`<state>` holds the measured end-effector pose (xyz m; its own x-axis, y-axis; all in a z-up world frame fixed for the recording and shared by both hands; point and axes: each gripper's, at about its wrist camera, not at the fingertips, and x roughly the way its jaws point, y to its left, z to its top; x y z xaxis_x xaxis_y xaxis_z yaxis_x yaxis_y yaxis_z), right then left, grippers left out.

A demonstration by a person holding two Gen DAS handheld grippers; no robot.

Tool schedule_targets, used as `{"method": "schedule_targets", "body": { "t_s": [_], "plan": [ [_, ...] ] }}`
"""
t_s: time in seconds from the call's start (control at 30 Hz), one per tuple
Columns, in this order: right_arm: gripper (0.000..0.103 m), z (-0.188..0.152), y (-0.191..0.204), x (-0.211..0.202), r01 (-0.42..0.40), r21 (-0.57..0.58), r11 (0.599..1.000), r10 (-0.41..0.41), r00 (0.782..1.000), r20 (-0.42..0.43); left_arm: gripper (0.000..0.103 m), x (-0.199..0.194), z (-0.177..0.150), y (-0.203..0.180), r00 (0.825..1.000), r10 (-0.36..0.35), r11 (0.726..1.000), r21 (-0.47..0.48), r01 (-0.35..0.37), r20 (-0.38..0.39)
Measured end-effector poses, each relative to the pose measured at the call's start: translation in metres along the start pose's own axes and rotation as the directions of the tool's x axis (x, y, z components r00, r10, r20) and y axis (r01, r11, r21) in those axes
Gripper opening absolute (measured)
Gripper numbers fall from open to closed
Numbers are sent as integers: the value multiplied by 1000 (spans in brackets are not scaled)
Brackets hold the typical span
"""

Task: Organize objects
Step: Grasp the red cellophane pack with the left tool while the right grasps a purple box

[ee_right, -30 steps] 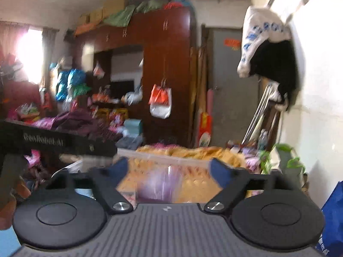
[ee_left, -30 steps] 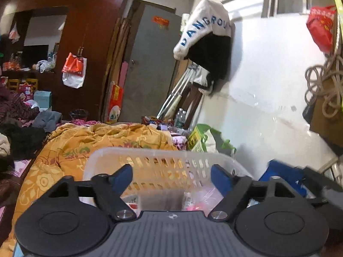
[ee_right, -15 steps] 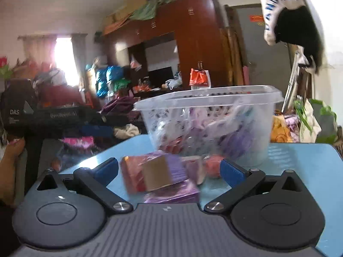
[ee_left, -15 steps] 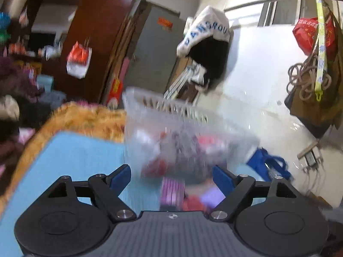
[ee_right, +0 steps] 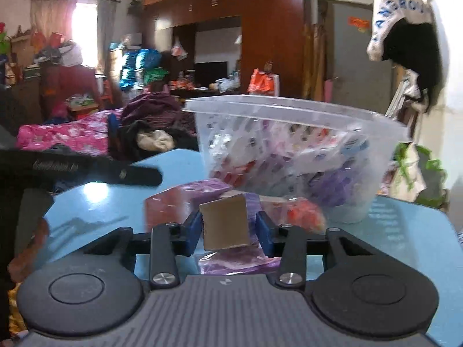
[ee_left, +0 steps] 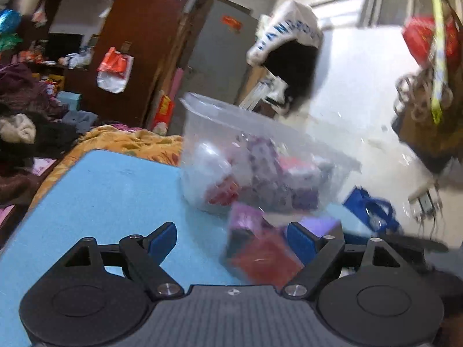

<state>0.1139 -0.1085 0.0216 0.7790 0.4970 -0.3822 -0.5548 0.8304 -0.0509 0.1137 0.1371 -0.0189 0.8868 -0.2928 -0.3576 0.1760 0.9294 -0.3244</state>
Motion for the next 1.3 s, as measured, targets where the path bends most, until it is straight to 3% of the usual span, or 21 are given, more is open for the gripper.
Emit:
{"method": "schedule_targets", "body": {
  "t_s": [0.27,0.47,0.57,0.6,0.67,0.7,0.93,1.3],
  "plan": [
    [43,-12,-37,-30,-30,139,990,13,993,119,86,8,-5,-21,995,65,992,115,-57,-73],
    [43,-15,-49,-31,-46,174,984,20,989,147,86,-3,-19,-17,981,176,974,158,-161,-86],
    [43,-16,-50,-33,-51,182,982,22,987,161,85,-2,-22,-25,971,225,952,231,-200,-84],
    [43,-17,-51,-34,-50,181,982,20,986,165,82,0,-24,-28,966,245,941,259,-216,-87],
    [43,-17,-51,-34,-52,182,982,20,985,173,59,1,-26,-33,958,273,926,294,-239,-82],
    [43,-18,-51,-34,-53,183,982,20,984,179,53,2,-28,-33,956,282,921,303,-247,-79],
    [43,-19,-50,-38,-42,184,982,4,980,200,49,-14,-23,-28,976,218,944,252,-214,11],
    [43,-19,-51,-42,-32,192,981,-14,972,233,49,-21,-19,-28,986,158,961,224,-165,47]
  ]
}}
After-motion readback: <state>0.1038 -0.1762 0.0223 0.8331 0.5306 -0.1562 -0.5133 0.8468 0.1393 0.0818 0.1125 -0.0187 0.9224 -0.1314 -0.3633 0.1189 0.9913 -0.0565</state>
